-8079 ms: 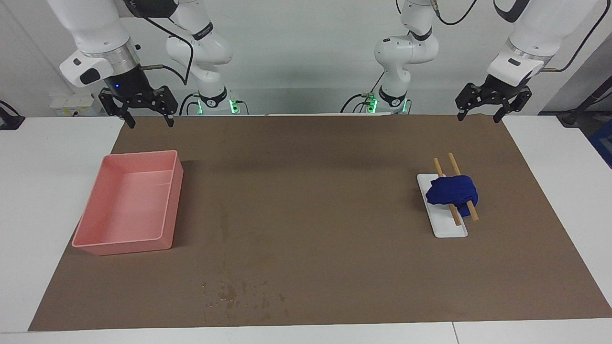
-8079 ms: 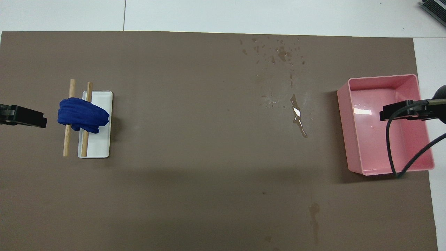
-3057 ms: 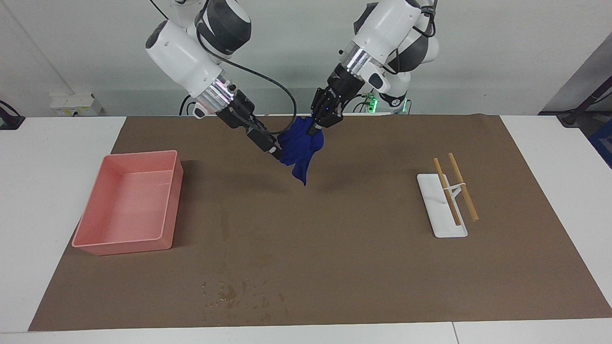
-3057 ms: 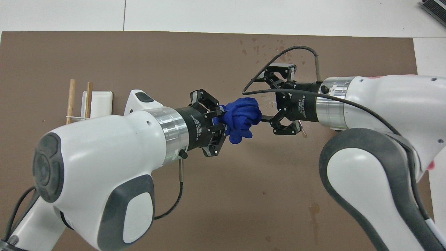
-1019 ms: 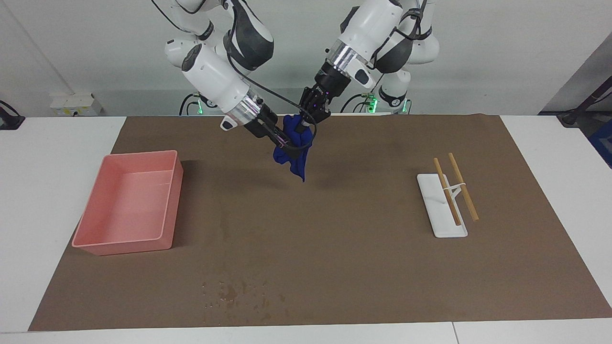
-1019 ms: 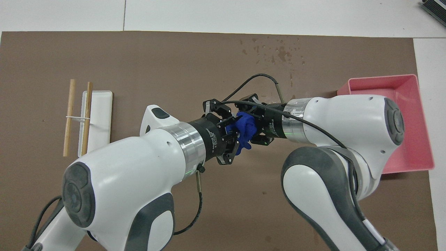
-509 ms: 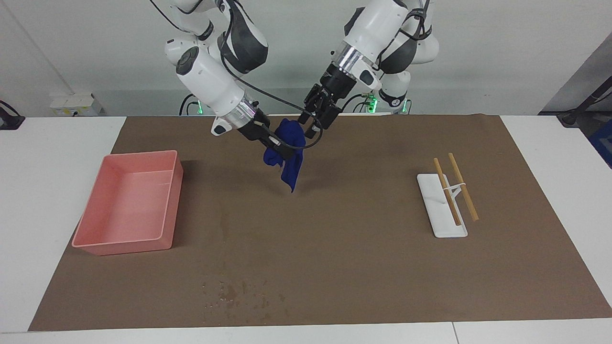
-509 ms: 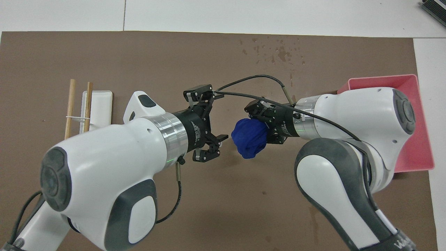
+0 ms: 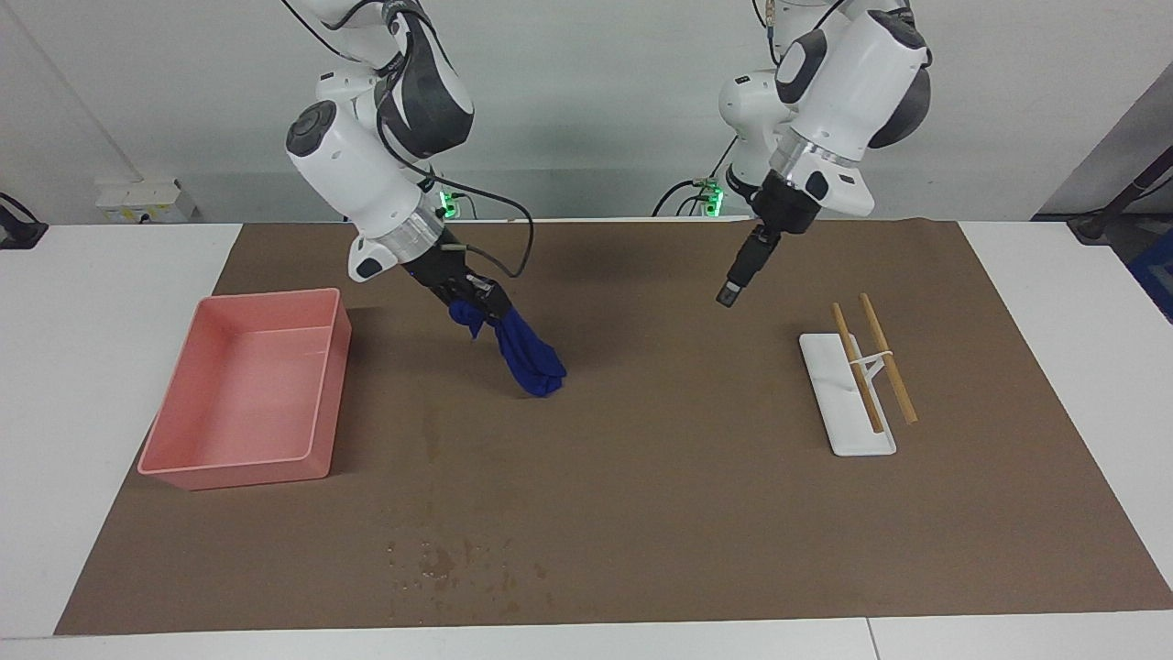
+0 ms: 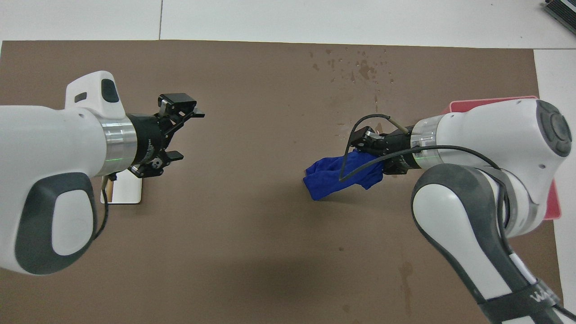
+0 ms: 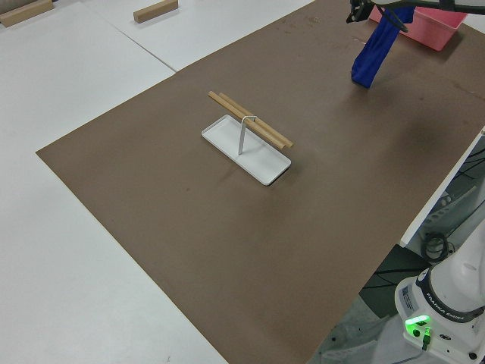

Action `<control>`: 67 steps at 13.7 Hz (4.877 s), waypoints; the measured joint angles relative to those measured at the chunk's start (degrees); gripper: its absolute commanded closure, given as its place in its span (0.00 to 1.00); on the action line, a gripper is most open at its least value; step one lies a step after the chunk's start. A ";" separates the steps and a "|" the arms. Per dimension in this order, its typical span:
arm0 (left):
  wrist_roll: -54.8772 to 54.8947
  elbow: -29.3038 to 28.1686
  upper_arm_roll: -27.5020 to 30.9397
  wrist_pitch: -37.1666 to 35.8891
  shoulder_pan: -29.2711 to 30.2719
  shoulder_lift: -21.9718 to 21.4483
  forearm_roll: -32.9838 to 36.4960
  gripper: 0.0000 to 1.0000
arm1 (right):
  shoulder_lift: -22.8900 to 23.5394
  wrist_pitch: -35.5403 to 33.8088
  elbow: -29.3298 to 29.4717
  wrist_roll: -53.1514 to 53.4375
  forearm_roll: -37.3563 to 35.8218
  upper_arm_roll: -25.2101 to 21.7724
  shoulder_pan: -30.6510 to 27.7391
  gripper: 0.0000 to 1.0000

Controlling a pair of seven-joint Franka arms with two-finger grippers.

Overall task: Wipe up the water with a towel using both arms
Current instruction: 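Open the left gripper and pull the towel away with the right gripper, then lower the towel onto the water spill with the right gripper, then wipe the towel back and forth over the spill with the right gripper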

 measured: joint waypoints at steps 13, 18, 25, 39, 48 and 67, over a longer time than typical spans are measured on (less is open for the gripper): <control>59.38 12.92 20.34 -32.95 -7.56 0.59 18.75 0.00 | 9.13 -6.58 16.38 -41.90 -37.24 -0.11 -4.08 1.00; 61.17 16.52 20.29 -35.60 -7.68 3.02 19.68 0.00 | 11.36 -6.31 16.97 -40.42 -37.73 0.50 -3.57 1.00; 61.17 16.50 20.68 -36.49 -7.37 3.31 19.74 0.00 | 16.04 3.15 12.07 -32.96 -31.22 0.50 -3.80 1.00; 61.17 16.50 20.68 -36.64 -7.37 3.31 19.74 0.00 | 22.03 23.14 0.49 -28.04 -30.99 0.50 -3.71 1.00; 61.17 16.50 20.68 -36.66 -7.37 3.31 19.74 0.00 | 30.35 21.88 16.67 -28.04 -31.16 0.58 -2.21 1.00; 61.17 16.50 20.68 -36.69 -7.37 3.31 19.74 0.00 | 28.17 4.63 12.54 -28.00 -29.87 0.25 -3.56 1.00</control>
